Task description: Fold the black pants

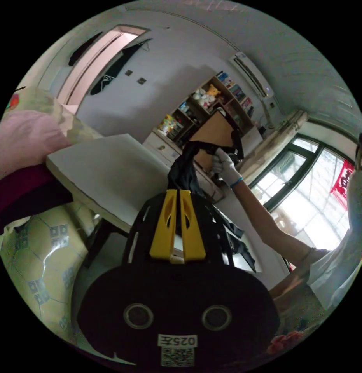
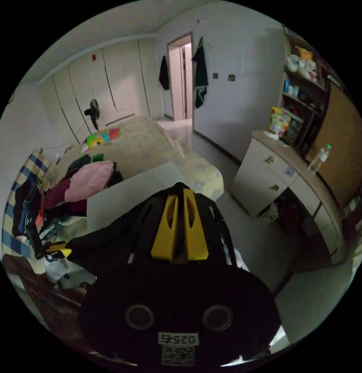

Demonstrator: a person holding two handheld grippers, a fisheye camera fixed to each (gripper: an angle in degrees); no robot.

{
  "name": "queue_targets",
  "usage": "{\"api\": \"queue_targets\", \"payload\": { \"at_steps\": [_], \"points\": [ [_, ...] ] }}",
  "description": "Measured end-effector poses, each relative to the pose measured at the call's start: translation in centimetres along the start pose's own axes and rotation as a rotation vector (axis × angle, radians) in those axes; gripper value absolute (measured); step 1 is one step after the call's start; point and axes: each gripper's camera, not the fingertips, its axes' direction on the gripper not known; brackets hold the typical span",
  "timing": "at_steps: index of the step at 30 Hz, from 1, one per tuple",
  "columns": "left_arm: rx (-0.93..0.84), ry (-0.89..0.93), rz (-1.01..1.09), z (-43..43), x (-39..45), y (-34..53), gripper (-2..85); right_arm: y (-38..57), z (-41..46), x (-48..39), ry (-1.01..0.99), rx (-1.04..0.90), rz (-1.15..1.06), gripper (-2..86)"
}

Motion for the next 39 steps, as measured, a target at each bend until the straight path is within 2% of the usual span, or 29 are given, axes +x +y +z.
{"api": "queue_targets", "payload": {
  "at_steps": [4, 6, 8, 11, 13, 17, 20, 22, 25, 27, 29, 31, 33, 36, 39],
  "points": [
    [0.001, -0.159, -0.127, -0.8, -2.9, -0.5, -1.5, -0.2, 8.0, 0.5, -0.113, -0.338, 0.025, 7.2],
    [0.02, -0.187, -0.19, -1.8, -4.4, -0.2, -1.1, 1.8, 9.1, 0.9, -0.113, -0.393, 0.039, 8.0],
    [0.072, -0.203, -0.205, -3.5, -4.8, 0.1, -0.5, 4.0, 6.9, 1.8, -0.124, -0.323, 0.058, 8.9],
    [0.06, -0.245, -0.068, -4.9, -2.2, -0.6, 0.9, 8.4, -0.9, 4.2, -0.168, -0.136, 0.134, 9.9],
    [-0.039, -0.243, 0.077, -3.5, 1.0, -1.6, 2.1, 13.8, -9.2, 4.5, -0.21, 0.047, 0.153, 9.9],
    [-0.195, -0.231, 0.206, 1.1, 3.9, -2.3, 2.7, 25.6, -21.2, 1.7, -0.164, 0.303, 0.172, 10.0],
    [-0.34, -0.248, 0.186, 5.4, 3.5, -3.0, 2.2, 36.8, -28.9, -2.2, 0.039, 0.423, 0.223, 10.3],
    [-0.375, -0.346, 0.168, 7.1, 2.8, -3.5, 0.7, 46.1, -33.2, -4.7, 0.293, 0.479, 0.416, 10.5],
    [-0.264, -0.402, 0.118, 6.4, 3.3, -3.8, 2.3, 56.0, -36.3, -7.1, 0.551, 0.471, 0.602, 11.7],
    [-0.188, -0.453, 0.19, 5.9, 6.1, -3.2, 2.3, 60.3, -37.5, -7.4, 0.623, 0.392, 0.696, 13.5],
    [-0.164, -0.351, 0.267, 6.2, 9.6, -2.0, 2.2, 63.7, -38.6, -7.1, 0.642, 0.356, 0.783, 15.0],
    [-0.27, -0.114, 0.369, 8.9, 14.6, 0.2, 2.2, 67.0, -40.1, -6.2, 0.66, 0.388, 0.863, 15.7],
    [-0.387, -0.004, 0.487, 12.0, 18.6, 3.0, 2.6, 68.6, -41.0, -4.7, 0.639, 0.414, 0.91, 15.7],
    [-0.533, -0.04, 0.685, 16.2, 23.7, 7.9, 3.1, 70.4, -41.6, -1.2, 0.561, 0.414, 0.982, 16.0],
    [-0.535, -0.105, 0.751, 17.6, 26.1, 9.9, 2.9, 70.8, -42.0, 0.5, 0.527, 0.39, 0.982, 13.0]
  ]
}}
